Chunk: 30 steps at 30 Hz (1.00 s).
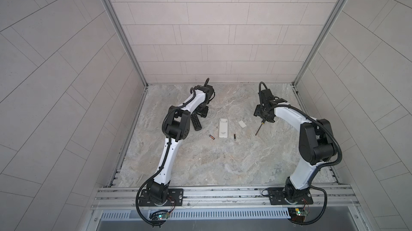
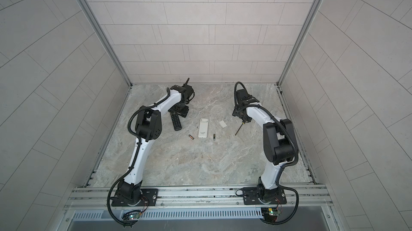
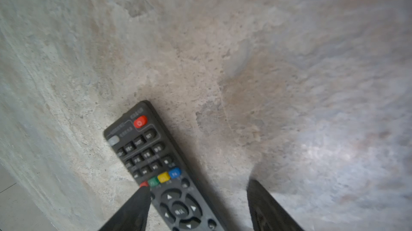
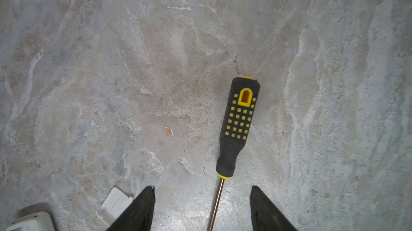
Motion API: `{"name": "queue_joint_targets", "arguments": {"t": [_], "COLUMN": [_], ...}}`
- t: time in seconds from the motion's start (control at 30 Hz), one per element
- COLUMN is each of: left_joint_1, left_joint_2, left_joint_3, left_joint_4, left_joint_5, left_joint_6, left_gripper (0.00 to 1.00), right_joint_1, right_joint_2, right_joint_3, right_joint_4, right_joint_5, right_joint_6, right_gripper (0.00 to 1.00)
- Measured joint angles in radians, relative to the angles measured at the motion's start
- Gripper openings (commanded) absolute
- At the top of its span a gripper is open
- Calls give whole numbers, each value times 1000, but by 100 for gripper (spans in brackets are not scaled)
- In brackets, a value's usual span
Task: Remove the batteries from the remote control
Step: 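Grasp the black TV remote at its end with the left gripper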
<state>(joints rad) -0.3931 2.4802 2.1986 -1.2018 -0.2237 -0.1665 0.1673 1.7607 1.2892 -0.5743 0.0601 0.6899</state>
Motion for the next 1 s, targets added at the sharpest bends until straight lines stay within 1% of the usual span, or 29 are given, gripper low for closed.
{"name": "queue_joint_targets", "arguments": {"t": [0.03,0.13,0.23,0.43,0.53,0.7,0.8,0.9,1.0], "left_joint_1": [0,0,0,-2,-2,7,18,39,55], "left_joint_2": [0,0,-3,-85,-126,-211,-253,-293,-301], "left_joint_3": [0,-1,-6,-134,-156,-156,-169,-238,-296], "left_joint_4": [0,-9,-27,3,13,28,34,56,80], "left_joint_5": [0,-2,-9,0,0,6,36,79,124], "left_joint_6": [-4,-32,-94,-204,-249,-350,-425,-512,-583], "left_gripper": [73,81,85,94,97,97,100,100,100], "right_joint_1": [2,5,11,18,21,29,41,54,61], "right_joint_2": [-7,-23,-29,-41,-41,-43,-56,-70,-73], "right_joint_3": [1,1,1,-5,-8,-24,-40,-52,-53], "right_joint_4": [-2,-8,-14,-16,-16,-15,-14,-11,-8], "right_joint_5": [2,6,10,9,9,6,3,-3,-10], "right_joint_6": [-2,-10,-21,-36,-42,-55,-66,-84,-98], "right_gripper": [70,70,70,70,70,70,70,69,69]}}
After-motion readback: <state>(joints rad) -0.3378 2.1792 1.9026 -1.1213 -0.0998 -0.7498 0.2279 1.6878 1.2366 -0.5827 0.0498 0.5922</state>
